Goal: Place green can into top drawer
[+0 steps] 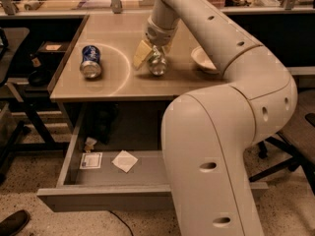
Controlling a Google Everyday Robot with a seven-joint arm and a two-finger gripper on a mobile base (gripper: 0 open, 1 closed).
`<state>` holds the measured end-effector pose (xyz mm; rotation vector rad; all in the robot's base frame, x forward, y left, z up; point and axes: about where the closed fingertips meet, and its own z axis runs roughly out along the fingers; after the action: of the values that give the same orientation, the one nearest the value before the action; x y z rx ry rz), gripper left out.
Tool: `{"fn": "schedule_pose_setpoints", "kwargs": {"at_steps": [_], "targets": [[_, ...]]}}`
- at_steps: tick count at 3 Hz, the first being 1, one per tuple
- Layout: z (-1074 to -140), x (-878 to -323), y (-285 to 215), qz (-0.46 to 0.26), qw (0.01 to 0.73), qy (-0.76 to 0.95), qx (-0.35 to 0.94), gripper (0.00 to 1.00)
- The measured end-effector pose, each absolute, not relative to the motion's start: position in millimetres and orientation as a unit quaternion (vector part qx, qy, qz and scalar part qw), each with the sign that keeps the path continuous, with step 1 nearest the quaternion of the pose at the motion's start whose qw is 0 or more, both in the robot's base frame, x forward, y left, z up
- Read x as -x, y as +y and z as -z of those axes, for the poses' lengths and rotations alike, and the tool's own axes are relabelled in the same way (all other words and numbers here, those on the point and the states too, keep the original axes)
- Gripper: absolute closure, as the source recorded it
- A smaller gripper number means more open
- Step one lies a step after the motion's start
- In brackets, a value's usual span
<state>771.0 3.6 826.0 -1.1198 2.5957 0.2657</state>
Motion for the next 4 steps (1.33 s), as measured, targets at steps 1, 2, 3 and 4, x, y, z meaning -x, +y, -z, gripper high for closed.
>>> {"fn": "schedule_pose_setpoints", "kwargs": {"at_steps": [1,2,3,4], "targets": [[-826.0,-771.0,3.6,-0.093,0.151,0.904,0.39,0.41],[-825.9,-771.0,3.6,-0.093,0.151,0.904,0.39,0.65],[-825.9,-771.0,3.6,-0.093,0.151,0.904,0.39,0.88],[-825.9,-771.0,3.7,-0.093,0.151,0.904,0.39,1.0]]}}
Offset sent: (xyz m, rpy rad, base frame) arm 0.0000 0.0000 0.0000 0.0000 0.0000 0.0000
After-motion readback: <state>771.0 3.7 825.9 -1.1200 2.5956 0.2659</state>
